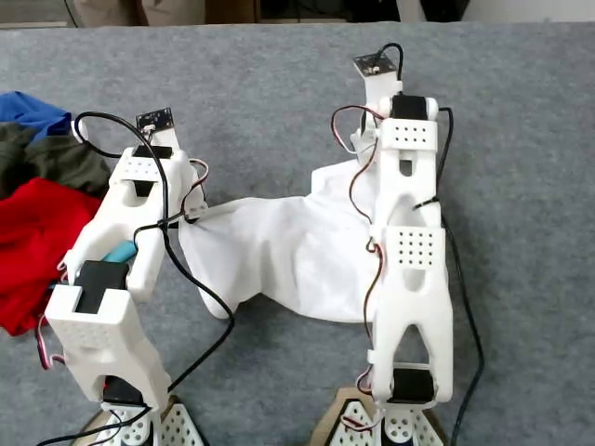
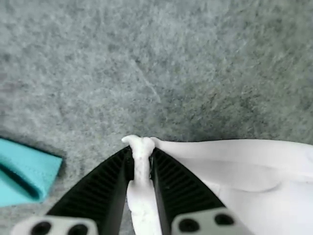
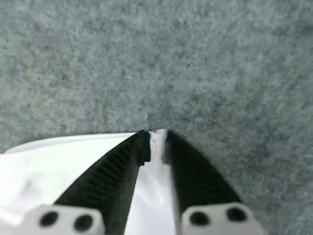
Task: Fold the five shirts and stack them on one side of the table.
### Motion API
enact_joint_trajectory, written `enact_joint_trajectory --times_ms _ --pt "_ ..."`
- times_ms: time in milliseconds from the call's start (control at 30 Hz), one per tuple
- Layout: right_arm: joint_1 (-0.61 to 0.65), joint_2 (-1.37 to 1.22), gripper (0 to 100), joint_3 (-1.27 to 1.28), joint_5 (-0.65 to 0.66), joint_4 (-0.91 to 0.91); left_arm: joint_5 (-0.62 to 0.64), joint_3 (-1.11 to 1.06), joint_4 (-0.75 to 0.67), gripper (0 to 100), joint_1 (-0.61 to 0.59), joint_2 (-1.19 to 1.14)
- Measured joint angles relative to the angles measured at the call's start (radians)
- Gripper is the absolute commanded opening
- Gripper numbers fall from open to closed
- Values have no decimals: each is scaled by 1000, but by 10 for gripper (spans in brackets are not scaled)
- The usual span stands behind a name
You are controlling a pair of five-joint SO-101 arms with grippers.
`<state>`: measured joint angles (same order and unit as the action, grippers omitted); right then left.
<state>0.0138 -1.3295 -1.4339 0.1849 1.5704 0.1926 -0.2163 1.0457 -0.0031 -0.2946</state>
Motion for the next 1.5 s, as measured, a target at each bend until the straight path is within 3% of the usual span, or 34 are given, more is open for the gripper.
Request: enact_joint_trajectory --times_ms 333,567,867,1167,1300,1500 --pt "-15 0 5 -5 -2 17 0 0 0 18 0 0" --pt "-20 48 5 -167 0 144 15 64 31 18 -6 -2" --pt "-18 494 5 -187 0 192 18 427 287 18 -29 104" --pt "-17 1000 5 -198 58 192 18 769 582 18 32 279" --pt "-28 1186 5 -198 120 192 -2 941 658 18 57 362" --pt "-157 1392 5 -199 137 193 -83 1149 697 18 58 508"
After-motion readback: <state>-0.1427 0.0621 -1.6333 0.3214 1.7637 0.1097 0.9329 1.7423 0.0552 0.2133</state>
